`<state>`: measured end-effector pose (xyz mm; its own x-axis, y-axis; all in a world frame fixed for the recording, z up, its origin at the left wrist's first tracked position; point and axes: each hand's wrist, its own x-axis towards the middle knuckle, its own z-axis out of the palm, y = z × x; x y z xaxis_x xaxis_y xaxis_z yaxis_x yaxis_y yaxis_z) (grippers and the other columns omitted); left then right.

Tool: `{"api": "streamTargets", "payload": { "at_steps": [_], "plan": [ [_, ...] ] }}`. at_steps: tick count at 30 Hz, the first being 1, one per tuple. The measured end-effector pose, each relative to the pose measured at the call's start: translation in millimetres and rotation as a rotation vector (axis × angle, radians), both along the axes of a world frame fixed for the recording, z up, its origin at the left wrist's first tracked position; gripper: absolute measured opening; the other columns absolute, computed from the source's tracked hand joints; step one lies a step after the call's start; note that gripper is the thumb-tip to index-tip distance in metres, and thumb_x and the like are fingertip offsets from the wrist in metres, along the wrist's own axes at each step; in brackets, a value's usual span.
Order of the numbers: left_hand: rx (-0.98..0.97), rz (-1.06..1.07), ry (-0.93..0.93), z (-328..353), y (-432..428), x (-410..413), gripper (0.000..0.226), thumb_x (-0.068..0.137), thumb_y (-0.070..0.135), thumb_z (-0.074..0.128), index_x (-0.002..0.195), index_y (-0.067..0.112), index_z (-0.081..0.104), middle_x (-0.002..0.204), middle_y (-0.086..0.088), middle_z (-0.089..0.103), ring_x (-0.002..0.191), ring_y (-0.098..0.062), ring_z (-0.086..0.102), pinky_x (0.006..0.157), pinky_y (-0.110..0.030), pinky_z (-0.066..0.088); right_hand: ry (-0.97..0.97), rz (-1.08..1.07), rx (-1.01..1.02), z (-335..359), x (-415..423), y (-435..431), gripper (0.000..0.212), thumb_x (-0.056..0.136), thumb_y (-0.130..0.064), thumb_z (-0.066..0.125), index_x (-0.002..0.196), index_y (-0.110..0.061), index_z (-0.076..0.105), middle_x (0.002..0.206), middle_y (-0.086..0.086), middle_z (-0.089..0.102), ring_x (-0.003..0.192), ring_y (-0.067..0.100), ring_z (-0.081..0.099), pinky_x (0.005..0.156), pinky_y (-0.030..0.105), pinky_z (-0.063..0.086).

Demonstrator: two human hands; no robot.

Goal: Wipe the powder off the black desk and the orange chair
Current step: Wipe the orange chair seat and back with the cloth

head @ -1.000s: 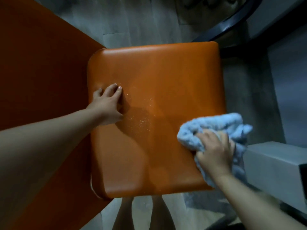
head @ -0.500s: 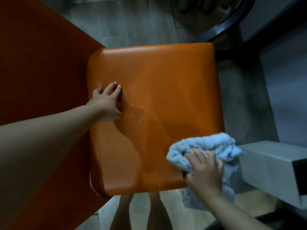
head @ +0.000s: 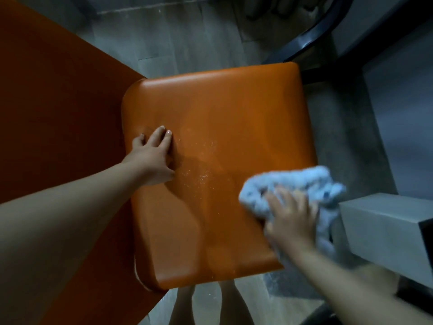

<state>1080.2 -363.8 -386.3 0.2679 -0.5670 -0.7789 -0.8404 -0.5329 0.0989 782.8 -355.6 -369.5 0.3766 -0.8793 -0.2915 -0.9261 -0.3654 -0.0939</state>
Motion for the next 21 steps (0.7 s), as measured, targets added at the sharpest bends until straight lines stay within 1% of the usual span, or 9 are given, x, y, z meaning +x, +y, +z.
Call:
{"api": "streamTargets", "payload": {
  "at_steps": [2, 4, 6, 8, 10, 14, 18, 19, 21],
  "plan": [
    [0.012, -0.017, -0.009, -0.3, 0.0, -2.0, 0.097, 0.084, 0.038, 0.059, 0.146, 0.037, -0.016, 0.152, 0.019, -0.025, 0.143, -0.032, -0.013, 0.111, -0.048, 0.026, -0.031, 0.026, 0.006, 1.5, -3.6, 9.4, 0.038, 0.056, -0.024, 0.052, 0.088, -0.022, 0.071, 0.101, 0.007, 0.068, 0.086, 0.036, 0.061, 0.071, 0.051, 0.045],
    [0.006, -0.027, -0.016, -1.7, -1.3, -0.9, 0.092, 0.087, 0.044, 0.053, 0.146, 0.037, -0.016, 0.153, 0.019, -0.025, 0.143, -0.032, -0.013, 0.112, -0.048, 0.023, -0.052, -0.03, -0.076, -6.7, 19.6, -35.7, 0.04, 0.062, -0.022, 0.049, 0.096, -0.024, 0.07, 0.112, 0.007, 0.065, 0.099, 0.037, 0.057, 0.082, 0.055, 0.04],
    [-0.011, -0.026, -0.017, -4.4, -1.0, -0.1, 0.085, 0.089, 0.047, 0.047, 0.146, 0.037, -0.015, 0.153, 0.018, -0.023, 0.143, -0.032, -0.013, 0.113, -0.049, 0.02, -0.037, -0.162, -0.117, -18.4, 52.2, -106.0, 0.039, 0.078, -0.021, 0.048, 0.114, -0.03, 0.06, 0.131, 0.003, 0.05, 0.122, 0.033, 0.04, 0.098, 0.054, 0.028],
    [-0.026, -0.026, -0.027, -9.3, 0.5, 1.0, 0.082, 0.09, 0.049, 0.043, 0.146, 0.038, -0.015, 0.153, 0.018, -0.023, 0.143, -0.032, -0.013, 0.114, -0.049, 0.018, -0.042, -0.249, -0.109, -24.7, 83.9, -175.9, 0.039, 0.082, -0.02, 0.047, 0.119, -0.033, 0.052, 0.135, 0.001, 0.042, 0.126, 0.032, 0.031, 0.099, 0.052, 0.026],
    [-0.028, -0.018, -0.034, -14.1, 2.4, 2.0, 0.08, 0.09, 0.051, 0.041, 0.146, 0.039, -0.015, 0.153, 0.019, -0.023, 0.143, -0.032, -0.013, 0.114, -0.05, 0.017, -0.058, -0.309, -0.108, -24.0, 105.8, -203.0, 0.042, 0.081, -0.017, 0.046, 0.12, -0.033, 0.049, 0.135, 0.001, 0.04, 0.125, 0.032, 0.031, 0.095, 0.052, 0.027],
    [-0.017, 0.011, -0.023, -14.8, 1.0, 2.8, 0.076, 0.09, 0.054, 0.037, 0.147, 0.04, -0.012, 0.153, 0.019, -0.022, 0.143, -0.032, -0.012, 0.114, -0.05, 0.017, -0.049, -0.202, -0.082, -21.1, 81.4, -126.3, 0.046, 0.079, -0.022, 0.054, 0.123, -0.034, 0.051, 0.137, 0.0, 0.042, 0.123, 0.031, 0.035, 0.098, 0.052, 0.026],
    [0.004, 0.023, -0.009, -9.4, -1.4, 0.9, 0.07, 0.093, 0.054, 0.03, 0.147, 0.039, -0.012, 0.154, 0.017, -0.023, 0.143, -0.032, -0.012, 0.115, -0.049, 0.014, -0.04, -0.013, -0.023, -7.8, 31.2, -37.1, 0.056, 0.041, -0.017, 0.082, 0.095, -0.025, 0.07, 0.11, 0.006, 0.066, 0.091, 0.037, 0.06, 0.072, 0.051, 0.043],
    [0.008, 0.021, -0.006, -8.7, -1.9, 0.1, 0.069, 0.093, 0.054, 0.029, 0.147, 0.039, -0.012, 0.154, 0.016, -0.023, 0.143, -0.033, -0.012, 0.115, -0.049, 0.012, -0.026, -0.006, -0.027, -11.1, 30.4, -40.8, 0.055, 0.041, -0.016, 0.082, 0.095, -0.025, 0.071, 0.11, 0.006, 0.065, 0.09, 0.037, 0.059, 0.072, 0.052, 0.043],
    [0.007, 0.019, -0.013, -6.7, -2.7, -0.8, 0.068, 0.094, 0.054, 0.028, 0.147, 0.038, -0.013, 0.154, 0.015, -0.024, 0.143, -0.033, -0.013, 0.115, -0.049, 0.011, -0.031, -0.074, -0.044, -15.8, 46.6, -76.0, 0.05, 0.06, -0.019, 0.072, 0.108, -0.03, 0.064, 0.126, 0.002, 0.056, 0.108, 0.035, 0.049, 0.087, 0.054, 0.036]
  ]
}}
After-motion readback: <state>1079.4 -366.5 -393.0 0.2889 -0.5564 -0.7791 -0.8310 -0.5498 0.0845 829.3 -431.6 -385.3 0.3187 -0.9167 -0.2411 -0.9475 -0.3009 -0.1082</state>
